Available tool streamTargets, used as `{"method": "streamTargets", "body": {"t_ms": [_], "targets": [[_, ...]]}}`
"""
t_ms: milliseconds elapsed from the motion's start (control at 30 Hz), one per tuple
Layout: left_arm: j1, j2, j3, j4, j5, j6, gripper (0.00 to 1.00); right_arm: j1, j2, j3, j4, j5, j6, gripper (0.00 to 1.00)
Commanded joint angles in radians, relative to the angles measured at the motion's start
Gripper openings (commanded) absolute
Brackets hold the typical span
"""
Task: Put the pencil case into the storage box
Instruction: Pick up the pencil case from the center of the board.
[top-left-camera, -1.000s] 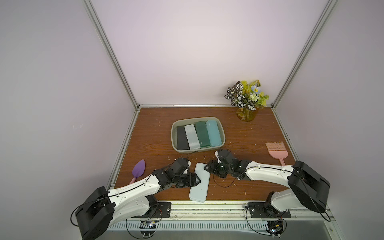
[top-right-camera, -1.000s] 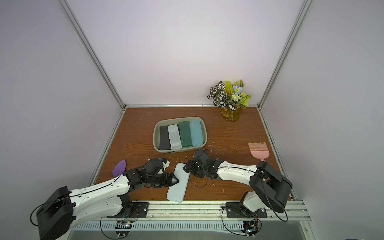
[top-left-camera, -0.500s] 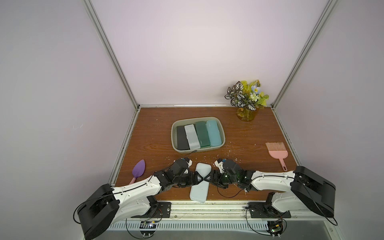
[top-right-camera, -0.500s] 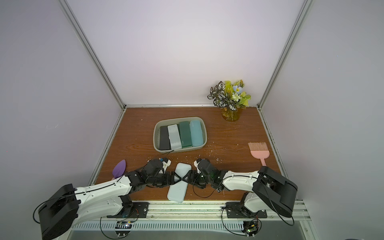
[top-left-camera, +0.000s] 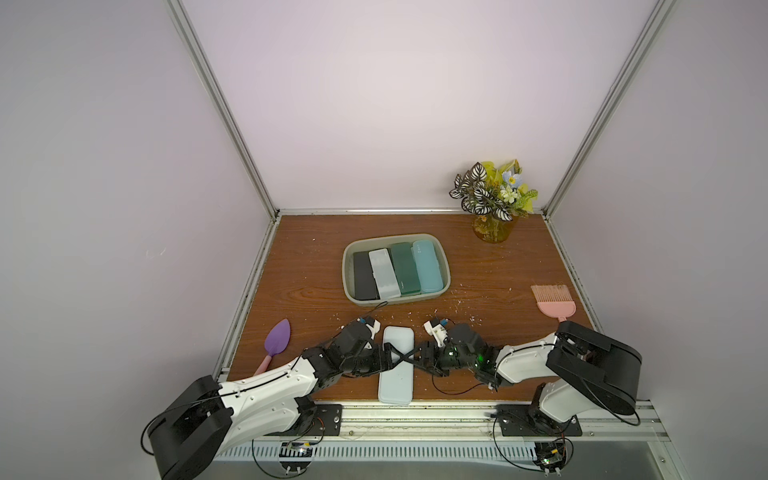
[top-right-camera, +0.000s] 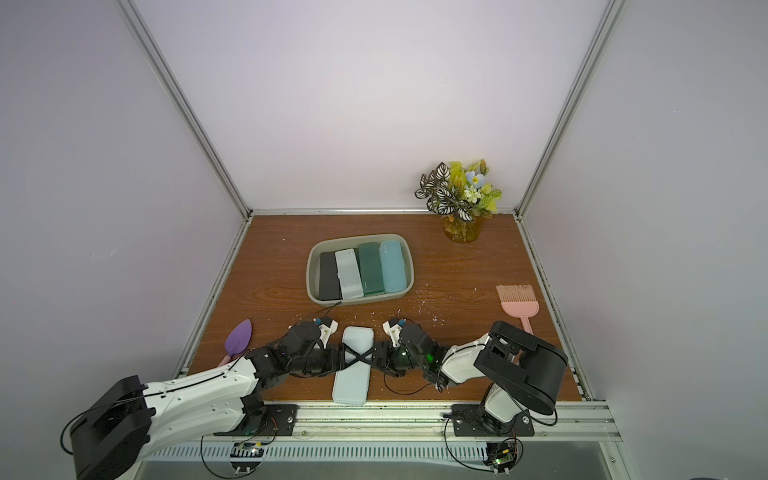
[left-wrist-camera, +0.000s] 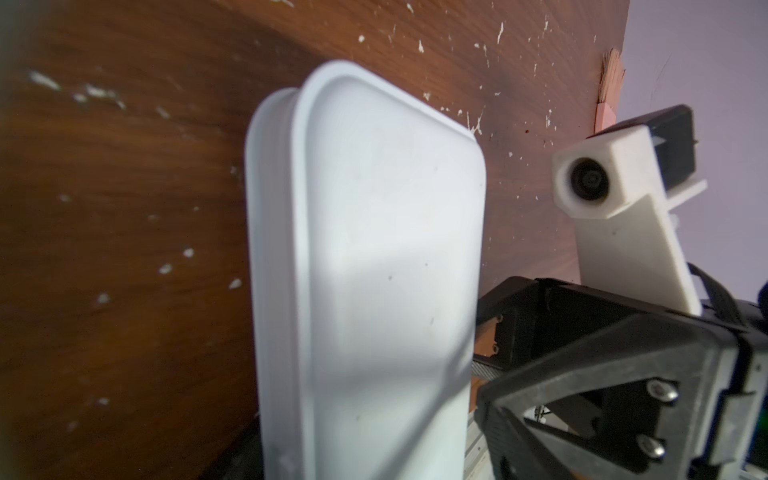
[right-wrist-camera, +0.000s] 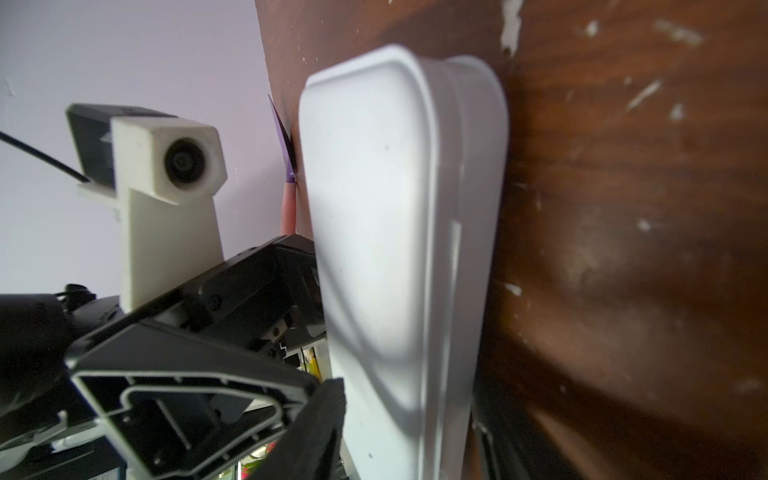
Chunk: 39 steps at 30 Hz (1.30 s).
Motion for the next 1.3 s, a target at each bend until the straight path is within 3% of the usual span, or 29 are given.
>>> {"method": "streamTargets", "body": {"t_ms": [0,433,1000,1267], "targets": [[-0.015,-0.010,-0.039,-0.079,0.018,-0.005,0.76,0.012,-0.034,0.016,0.199,-0.044,-0.003,0.53],[-0.016,-0.161,-0.095,-0.020,-0.007,-0.032,0.61,0.013,-0.005,0.027,0.126,-0.057,-0.011,0.45],[-0.016,-0.337,-0.206,0.119,-0.009,-0.097,0.63,0.013,0.152,0.068,0.190,-0.106,0.026,0.39],[-0.015,-0.394,-0.201,0.057,-0.026,-0.101,0.42,0.014,0.166,0.072,0.206,-0.111,0.034,0.38]]}}
